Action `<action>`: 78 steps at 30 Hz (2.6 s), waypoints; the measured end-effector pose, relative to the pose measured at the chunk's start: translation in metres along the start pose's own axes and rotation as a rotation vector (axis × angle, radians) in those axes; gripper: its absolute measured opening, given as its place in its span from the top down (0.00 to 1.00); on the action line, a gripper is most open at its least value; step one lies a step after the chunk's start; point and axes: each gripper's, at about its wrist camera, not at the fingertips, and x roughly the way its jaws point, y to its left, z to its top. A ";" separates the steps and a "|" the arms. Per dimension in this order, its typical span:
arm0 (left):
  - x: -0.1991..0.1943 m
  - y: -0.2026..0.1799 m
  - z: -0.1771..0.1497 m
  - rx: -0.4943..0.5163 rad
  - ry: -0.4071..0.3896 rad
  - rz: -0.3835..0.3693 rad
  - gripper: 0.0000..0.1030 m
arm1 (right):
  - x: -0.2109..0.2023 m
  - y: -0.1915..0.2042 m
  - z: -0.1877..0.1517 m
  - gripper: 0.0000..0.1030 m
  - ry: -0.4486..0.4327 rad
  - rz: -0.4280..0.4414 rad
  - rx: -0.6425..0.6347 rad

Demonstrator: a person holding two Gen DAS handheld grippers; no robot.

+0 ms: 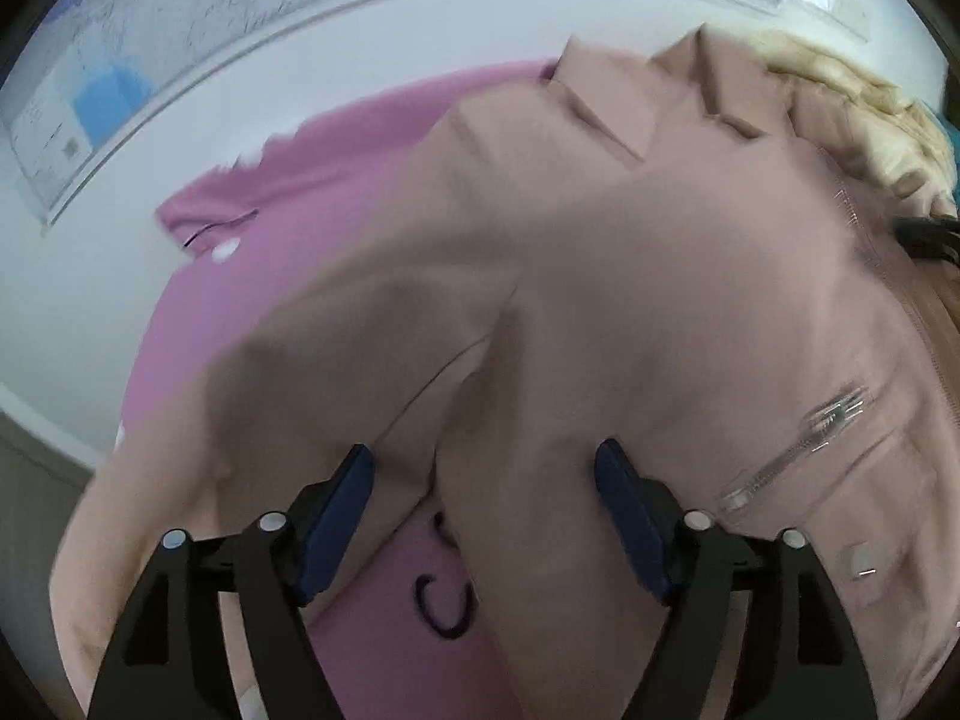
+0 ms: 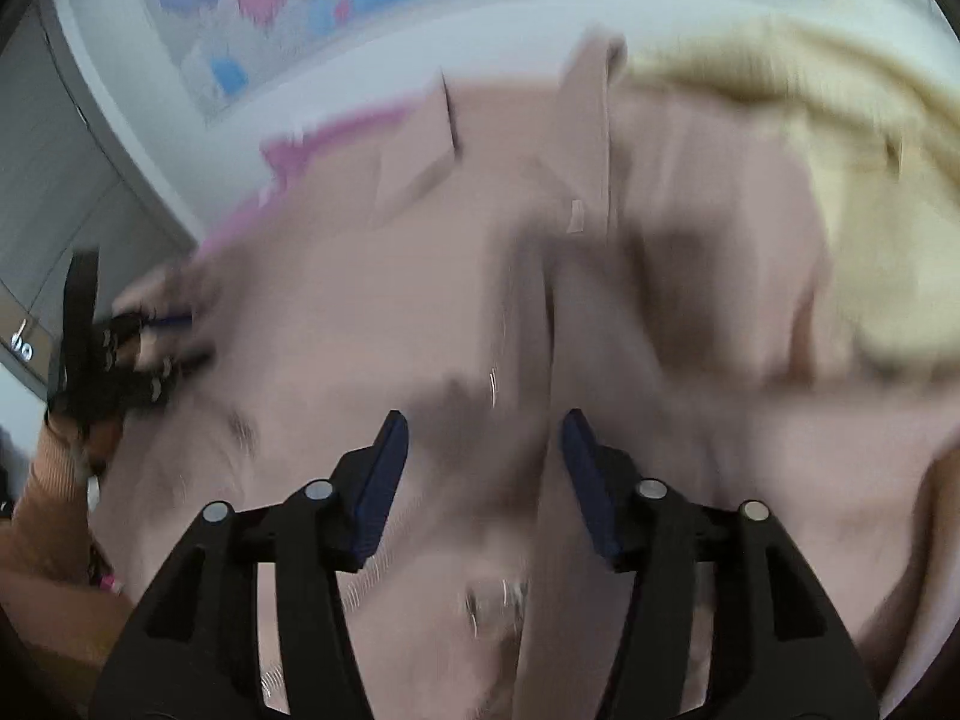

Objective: Fold large clothes

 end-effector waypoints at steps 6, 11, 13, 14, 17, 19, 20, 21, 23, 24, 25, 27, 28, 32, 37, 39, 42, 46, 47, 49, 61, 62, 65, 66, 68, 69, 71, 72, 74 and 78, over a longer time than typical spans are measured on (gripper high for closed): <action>-0.017 0.018 -0.003 -0.079 0.000 0.066 0.29 | -0.053 -0.015 -0.037 0.52 -0.076 0.056 0.053; -0.053 0.007 0.005 -0.051 -0.104 -0.037 0.29 | -0.090 -0.037 -0.057 0.50 -0.155 -0.028 0.106; -0.056 -0.006 0.012 -0.016 -0.108 -0.071 0.29 | -0.097 -0.060 -0.060 0.50 -0.196 -0.046 0.209; -0.055 -0.015 0.016 0.011 -0.110 -0.080 0.29 | -0.099 -0.070 -0.059 0.48 -0.214 -0.061 0.249; -0.051 -0.040 0.026 0.064 -0.103 -0.078 0.29 | -0.109 -0.085 -0.048 0.48 -0.286 -0.092 0.278; -0.048 -0.049 0.032 0.076 -0.099 -0.100 0.29 | -0.113 -0.089 -0.031 0.48 -0.318 -0.141 0.251; -0.046 -0.055 0.037 0.082 -0.102 -0.107 0.29 | -0.111 -0.087 -0.021 0.48 -0.328 -0.170 0.221; -0.047 -0.059 0.039 0.086 -0.107 -0.109 0.29 | -0.106 -0.086 -0.007 0.42 -0.322 -0.188 0.183; -0.046 -0.068 0.043 0.094 -0.114 -0.131 0.29 | -0.095 -0.090 0.010 0.30 -0.306 -0.207 0.151; -0.045 -0.073 0.046 0.096 -0.114 -0.140 0.29 | -0.086 -0.094 0.021 0.23 -0.284 -0.197 0.131; -0.044 -0.076 0.049 0.100 -0.113 -0.144 0.29 | -0.074 -0.095 0.031 0.23 -0.257 -0.173 0.106; -0.041 -0.084 0.051 0.113 -0.108 -0.153 0.29 | -0.050 -0.094 0.047 0.24 -0.206 -0.204 0.061; -0.039 -0.087 0.053 0.117 -0.105 -0.153 0.29 | -0.039 -0.092 0.053 0.24 -0.180 -0.202 0.036; -0.026 -0.097 0.056 0.128 -0.081 -0.158 0.29 | -0.004 -0.088 0.067 0.53 -0.096 -0.219 -0.051; -0.002 -0.094 0.054 0.118 -0.023 -0.158 0.29 | -0.042 -0.107 0.085 0.98 -0.191 -0.184 0.023; 0.008 -0.089 0.049 0.105 0.005 -0.170 0.29 | -0.061 -0.118 0.092 0.98 -0.246 -0.146 0.093; 0.017 -0.085 0.044 0.096 0.009 -0.176 0.23 | -0.045 -0.117 0.092 0.91 -0.182 -0.210 0.080; 0.018 -0.082 0.045 0.081 0.013 -0.165 0.22 | -0.046 -0.124 0.079 0.65 -0.184 -0.228 0.111; 0.017 -0.083 0.045 0.080 0.012 -0.161 0.23 | -0.057 -0.125 0.074 0.56 -0.216 -0.213 0.124; 0.010 -0.084 0.045 0.078 -0.005 -0.171 0.24 | -0.094 -0.125 0.052 0.43 -0.303 -0.209 0.145; -0.018 -0.141 0.051 0.210 -0.111 -0.248 0.24 | -0.137 -0.131 -0.117 0.15 -0.160 -0.273 0.305; -0.017 -0.147 0.050 0.214 -0.108 -0.252 0.24 | -0.138 -0.133 -0.123 0.15 -0.161 -0.262 0.317; -0.017 -0.165 0.046 0.235 -0.103 -0.267 0.24 | -0.134 -0.129 -0.133 0.16 -0.167 -0.277 0.314; -0.018 -0.168 0.045 0.244 -0.106 -0.270 0.24 | -0.132 -0.128 -0.132 0.17 -0.163 -0.289 0.302; -0.020 -0.171 0.043 0.251 -0.108 -0.273 0.24 | -0.128 -0.122 -0.132 0.38 -0.169 -0.355 0.266; -0.021 -0.172 0.041 0.252 -0.106 -0.273 0.24 | -0.129 -0.120 -0.131 0.61 -0.165 -0.394 0.254; -0.022 -0.170 0.038 0.252 -0.104 -0.269 0.24 | -0.139 -0.131 -0.133 0.92 -0.184 -0.330 0.311; -0.023 -0.168 0.037 0.249 -0.102 -0.268 0.24 | -0.145 -0.136 -0.135 0.92 -0.206 -0.305 0.330; -0.023 -0.165 0.036 0.245 -0.101 -0.268 0.24 | -0.160 -0.138 -0.137 0.93 -0.249 -0.257 0.345; -0.024 -0.158 0.034 0.229 -0.095 -0.269 0.24 | -0.199 -0.136 -0.139 0.95 -0.386 -0.110 0.400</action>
